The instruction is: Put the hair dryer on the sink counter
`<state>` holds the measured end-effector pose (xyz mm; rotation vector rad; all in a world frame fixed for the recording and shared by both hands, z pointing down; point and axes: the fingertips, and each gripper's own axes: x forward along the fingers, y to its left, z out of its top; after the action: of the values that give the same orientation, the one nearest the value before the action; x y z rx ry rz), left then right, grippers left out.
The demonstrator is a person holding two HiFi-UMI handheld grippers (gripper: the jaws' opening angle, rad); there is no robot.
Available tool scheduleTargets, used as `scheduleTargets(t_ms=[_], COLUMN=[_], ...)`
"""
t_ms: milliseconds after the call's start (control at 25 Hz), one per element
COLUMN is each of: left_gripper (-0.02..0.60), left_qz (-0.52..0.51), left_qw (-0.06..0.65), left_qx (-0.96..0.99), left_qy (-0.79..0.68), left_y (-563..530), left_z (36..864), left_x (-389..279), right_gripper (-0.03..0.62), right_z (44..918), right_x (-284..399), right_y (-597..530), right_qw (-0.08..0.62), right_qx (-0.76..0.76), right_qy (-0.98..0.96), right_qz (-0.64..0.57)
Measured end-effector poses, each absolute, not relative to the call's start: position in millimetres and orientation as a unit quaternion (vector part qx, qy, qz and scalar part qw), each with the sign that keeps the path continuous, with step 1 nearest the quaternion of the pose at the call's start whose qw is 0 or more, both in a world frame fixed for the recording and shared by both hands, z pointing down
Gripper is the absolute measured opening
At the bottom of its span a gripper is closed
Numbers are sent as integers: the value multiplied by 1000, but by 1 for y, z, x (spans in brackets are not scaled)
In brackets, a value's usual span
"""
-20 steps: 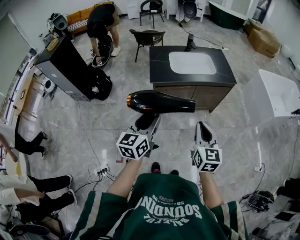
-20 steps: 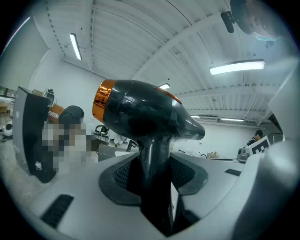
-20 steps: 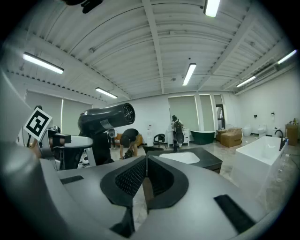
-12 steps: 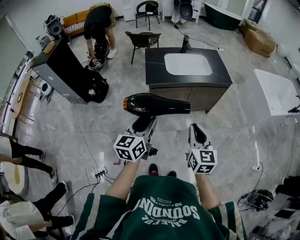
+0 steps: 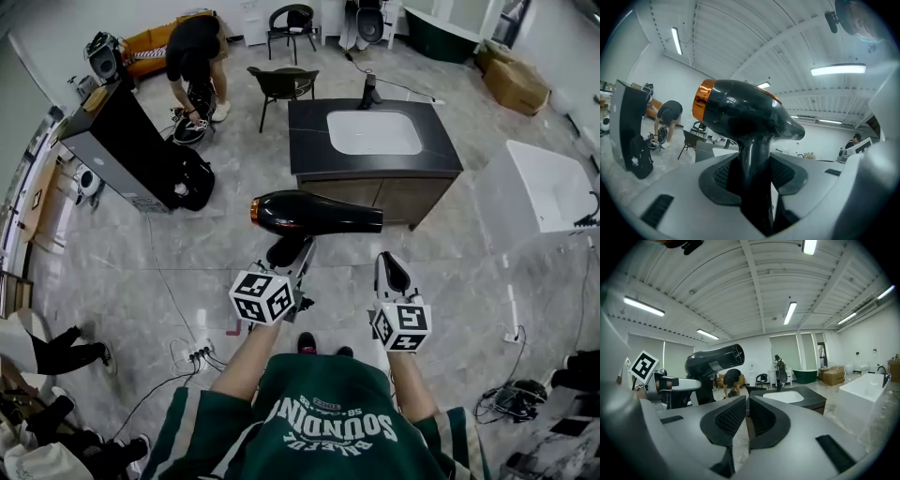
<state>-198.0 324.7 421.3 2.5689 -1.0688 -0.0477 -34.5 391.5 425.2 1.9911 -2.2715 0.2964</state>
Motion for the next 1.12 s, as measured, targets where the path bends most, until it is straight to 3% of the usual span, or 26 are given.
scheduleTargets(t_ms=[1120], left_gripper=[175], left_qz=[-12], left_qw=[190], left_qx=[912], left_qy=[-363], left_y=[294], left_z=[436], left_x=[-217], right_gripper=[44], right_z=[436], right_x=[-68], right_y=[364], right_qw=[66], right_qx=[655], right_qy=[-746], right_qz=[103])
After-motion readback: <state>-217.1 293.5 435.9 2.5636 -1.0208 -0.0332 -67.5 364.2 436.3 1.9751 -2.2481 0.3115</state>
